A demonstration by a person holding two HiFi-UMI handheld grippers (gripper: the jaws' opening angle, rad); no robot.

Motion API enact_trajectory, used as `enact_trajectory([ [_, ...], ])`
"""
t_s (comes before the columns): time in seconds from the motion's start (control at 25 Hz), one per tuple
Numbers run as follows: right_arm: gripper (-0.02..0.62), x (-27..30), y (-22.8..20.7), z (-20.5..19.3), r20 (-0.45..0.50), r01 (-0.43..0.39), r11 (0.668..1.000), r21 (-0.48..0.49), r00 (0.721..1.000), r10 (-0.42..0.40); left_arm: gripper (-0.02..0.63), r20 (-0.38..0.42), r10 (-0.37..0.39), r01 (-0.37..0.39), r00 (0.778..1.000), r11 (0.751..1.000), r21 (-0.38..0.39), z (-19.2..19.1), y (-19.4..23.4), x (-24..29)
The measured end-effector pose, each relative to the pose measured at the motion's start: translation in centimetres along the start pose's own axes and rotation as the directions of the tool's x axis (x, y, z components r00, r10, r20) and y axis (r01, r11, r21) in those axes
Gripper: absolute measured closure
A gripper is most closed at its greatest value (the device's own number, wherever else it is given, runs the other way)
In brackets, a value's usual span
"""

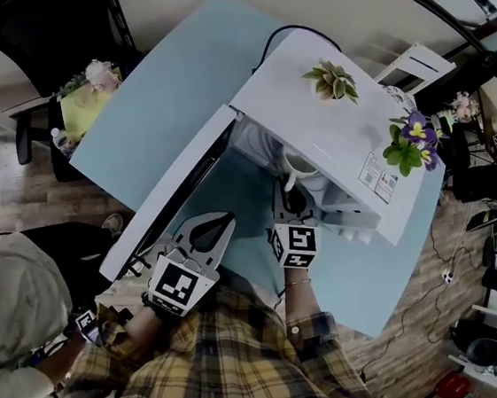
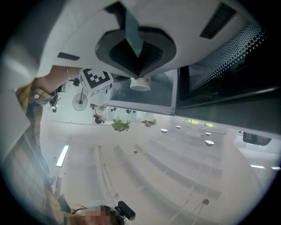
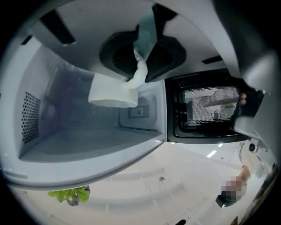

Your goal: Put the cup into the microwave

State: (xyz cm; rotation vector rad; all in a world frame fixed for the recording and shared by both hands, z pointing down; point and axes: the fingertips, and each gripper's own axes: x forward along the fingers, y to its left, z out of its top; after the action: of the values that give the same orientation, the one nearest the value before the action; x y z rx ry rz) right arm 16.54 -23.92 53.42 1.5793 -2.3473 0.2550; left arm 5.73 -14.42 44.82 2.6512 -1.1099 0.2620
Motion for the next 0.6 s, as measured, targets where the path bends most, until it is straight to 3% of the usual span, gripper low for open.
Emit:
enact_trajectory([
  [0.6, 0.546, 1.7, -1.5, 0.0, -0.01, 0.05, 0.999, -0.008, 0.999, -0.05, 0.617, -0.002, 0.002, -0.002, 1.0, 1.0, 0.0, 0.1, 0.3, -0.2],
])
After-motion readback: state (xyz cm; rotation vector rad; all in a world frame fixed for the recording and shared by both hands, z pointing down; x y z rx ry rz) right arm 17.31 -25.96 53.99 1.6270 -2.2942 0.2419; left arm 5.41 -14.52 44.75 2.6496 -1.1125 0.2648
